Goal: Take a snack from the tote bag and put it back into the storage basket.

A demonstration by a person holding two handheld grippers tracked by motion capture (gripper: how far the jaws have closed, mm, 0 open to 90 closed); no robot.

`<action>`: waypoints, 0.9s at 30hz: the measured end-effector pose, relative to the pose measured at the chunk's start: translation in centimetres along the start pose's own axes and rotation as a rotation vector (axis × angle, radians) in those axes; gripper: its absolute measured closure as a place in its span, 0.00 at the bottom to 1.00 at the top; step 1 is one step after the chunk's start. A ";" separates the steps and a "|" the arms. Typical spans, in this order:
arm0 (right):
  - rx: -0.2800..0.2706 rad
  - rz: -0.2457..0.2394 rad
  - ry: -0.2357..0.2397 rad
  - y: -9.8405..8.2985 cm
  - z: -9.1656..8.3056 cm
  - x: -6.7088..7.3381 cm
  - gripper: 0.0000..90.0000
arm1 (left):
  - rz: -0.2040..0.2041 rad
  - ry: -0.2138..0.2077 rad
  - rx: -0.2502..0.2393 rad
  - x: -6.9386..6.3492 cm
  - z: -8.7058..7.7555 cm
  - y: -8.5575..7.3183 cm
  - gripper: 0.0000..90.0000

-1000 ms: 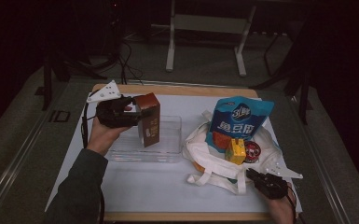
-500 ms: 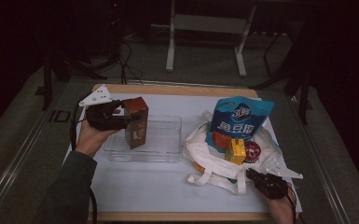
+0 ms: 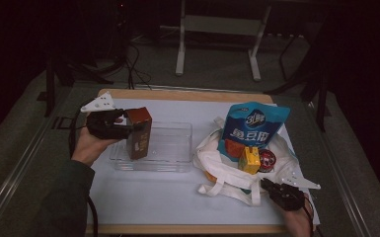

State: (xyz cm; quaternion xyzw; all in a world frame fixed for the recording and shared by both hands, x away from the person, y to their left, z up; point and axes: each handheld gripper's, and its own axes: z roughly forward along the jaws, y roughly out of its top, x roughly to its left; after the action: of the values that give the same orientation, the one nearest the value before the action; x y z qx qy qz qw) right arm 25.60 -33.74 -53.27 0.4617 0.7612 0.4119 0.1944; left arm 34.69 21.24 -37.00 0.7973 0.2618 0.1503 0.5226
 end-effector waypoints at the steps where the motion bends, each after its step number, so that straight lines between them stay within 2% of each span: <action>1: 0.001 0.001 -0.001 0.0 0.0 0.0 0.92 | 0.008 -0.012 0.028 0.0 0.7 -0.1 0.46; 5: 0.000 0.002 0.000 0.0 0.0 0.0 0.92 | 0.019 -0.032 0.063 -0.2 1.7 -0.3 0.46; 6: -0.001 0.001 0.001 0.0 0.0 0.0 0.92 | 0.028 -0.057 0.096 -0.4 2.6 -0.4 0.46; 8: -0.001 0.001 0.001 0.0 0.0 0.0 0.92 | 0.034 -0.063 0.107 -0.5 2.9 -0.4 0.46; 9: -0.001 0.001 0.001 0.0 0.0 0.0 0.92 | 0.047 -0.081 0.136 -0.8 3.7 -0.4 0.45; 10: -0.001 0.001 0.001 0.0 0.0 0.0 0.92 | 0.047 -0.081 0.136 -0.8 3.7 -0.4 0.45; 13: 0.000 0.000 0.000 0.0 0.0 0.0 0.92 | 0.081 -0.089 0.184 -1.5 5.3 -0.4 0.45; 23: -0.001 0.000 0.001 0.0 0.0 0.0 0.92 | 0.076 -0.121 0.159 -2.2 7.2 -0.2 0.44; 26: 0.000 0.001 0.000 0.0 0.0 0.0 0.92 | 0.069 -0.147 0.154 -2.4 8.1 0.0 0.43; 27: -0.001 0.000 0.001 0.0 0.0 0.0 0.92 | 0.068 -0.169 0.158 -2.6 8.5 0.1 0.42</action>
State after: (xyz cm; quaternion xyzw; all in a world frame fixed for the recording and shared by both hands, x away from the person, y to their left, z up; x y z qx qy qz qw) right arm 25.60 -33.75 -53.27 0.4615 0.7610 0.4124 0.1943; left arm 36.98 13.28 -40.34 0.8543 0.2007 0.0791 0.4730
